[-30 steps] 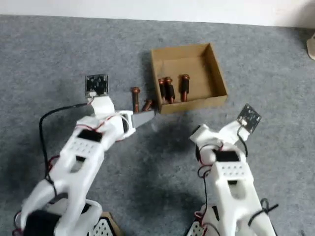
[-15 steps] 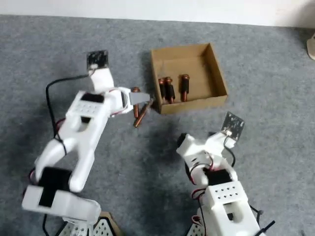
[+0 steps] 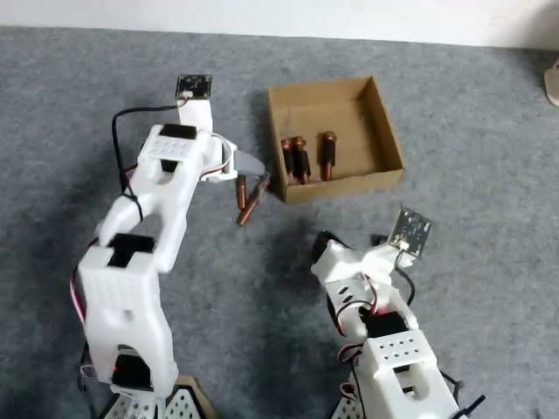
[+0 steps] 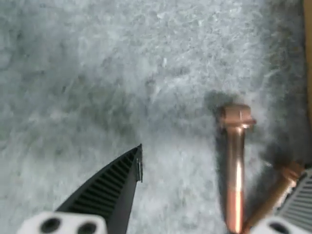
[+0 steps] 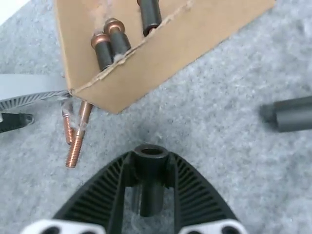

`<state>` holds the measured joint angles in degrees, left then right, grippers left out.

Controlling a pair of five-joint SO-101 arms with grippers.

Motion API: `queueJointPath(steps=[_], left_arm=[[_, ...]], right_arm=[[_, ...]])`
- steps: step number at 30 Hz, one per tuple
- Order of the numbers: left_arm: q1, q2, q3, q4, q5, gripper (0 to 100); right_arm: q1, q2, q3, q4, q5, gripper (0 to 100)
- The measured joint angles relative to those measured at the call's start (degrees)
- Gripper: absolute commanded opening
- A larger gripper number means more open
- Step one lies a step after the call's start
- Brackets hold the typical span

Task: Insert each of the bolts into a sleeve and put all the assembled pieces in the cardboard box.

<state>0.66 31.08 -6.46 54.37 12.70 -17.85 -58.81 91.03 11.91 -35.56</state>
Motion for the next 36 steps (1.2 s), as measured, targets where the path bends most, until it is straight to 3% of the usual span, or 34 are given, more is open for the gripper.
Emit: queueJointPath(steps=[18,21,29,36], left_arm=[[0.2,8.2,-8.6,1.5,-0.1,44],[0.7,8.4,-8.8,1.8,-0.1,36],[1.3,8.4,-8.8,1.8,0.1,0],[2.4,8.5,-9.4,1.8,0.1,6]], right_arm=[[0.0,0.0,0.0,-0.1,0.0,0.5],[0.0,0.0,0.0,-0.1,0.0,0.5],[0.0,0.0,0.0,-0.1,0.0,0.5],[0.1,0.0,0.0,-0.1,0.0,0.5]])
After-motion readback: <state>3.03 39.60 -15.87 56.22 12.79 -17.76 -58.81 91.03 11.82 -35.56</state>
